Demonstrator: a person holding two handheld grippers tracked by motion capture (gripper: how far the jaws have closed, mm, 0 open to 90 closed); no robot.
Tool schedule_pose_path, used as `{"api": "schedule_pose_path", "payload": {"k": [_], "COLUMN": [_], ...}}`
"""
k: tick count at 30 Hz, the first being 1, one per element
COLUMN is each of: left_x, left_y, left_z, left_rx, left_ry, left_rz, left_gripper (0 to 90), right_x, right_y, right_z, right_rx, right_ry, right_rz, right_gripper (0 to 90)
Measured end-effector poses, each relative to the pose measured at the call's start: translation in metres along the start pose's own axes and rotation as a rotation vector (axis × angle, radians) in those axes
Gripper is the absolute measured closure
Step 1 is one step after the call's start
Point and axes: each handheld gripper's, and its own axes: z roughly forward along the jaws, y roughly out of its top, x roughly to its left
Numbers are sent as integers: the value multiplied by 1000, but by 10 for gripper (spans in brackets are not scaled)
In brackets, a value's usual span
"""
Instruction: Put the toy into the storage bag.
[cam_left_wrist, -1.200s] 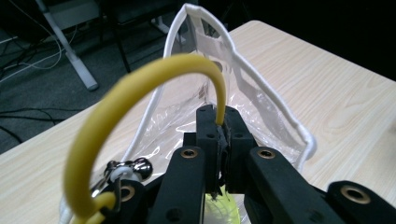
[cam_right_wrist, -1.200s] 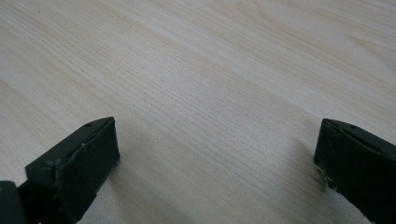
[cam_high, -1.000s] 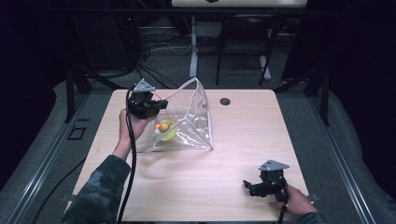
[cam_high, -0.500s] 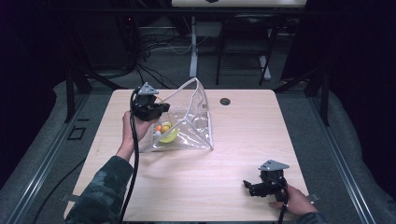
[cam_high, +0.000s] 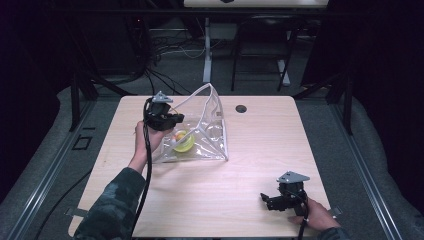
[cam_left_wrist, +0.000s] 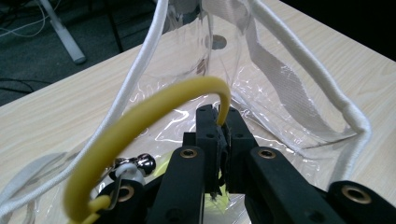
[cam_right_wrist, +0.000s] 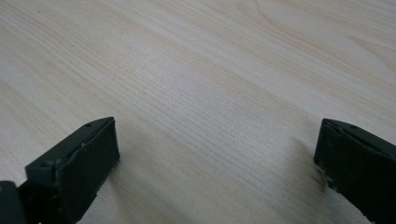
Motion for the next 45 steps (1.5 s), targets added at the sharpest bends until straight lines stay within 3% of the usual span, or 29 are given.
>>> {"api": "schedule_pose_path", "payload": {"k": [14,22,27,32,36,45], "left_x": [3,1,3,2,-2,-11], "left_y": [-4,-3,-3,-3,-6,-13], "left_z": [0,-7,-19,-28,-33,-52], "left_rx": [14,2,-10,3,15,-13], "left_ry": [14,13,18,30,36,13], "left_rz": [-29,-47,-52,-50,-51,-19], "left_gripper": [849,735,709,596,442,328], "right_x": [0,0,0,0,0,0], "right_y": [0,0,0,0,0,0], "right_z": [0,0,0,0,0,0], "right_rx": [0,1,1,1,0,-1], "right_ry": [0,2,0,1,0,0], "right_rz": [0,-1,0,-1,0,-1], "right_gripper": [0,0,0,0,0,0]}}
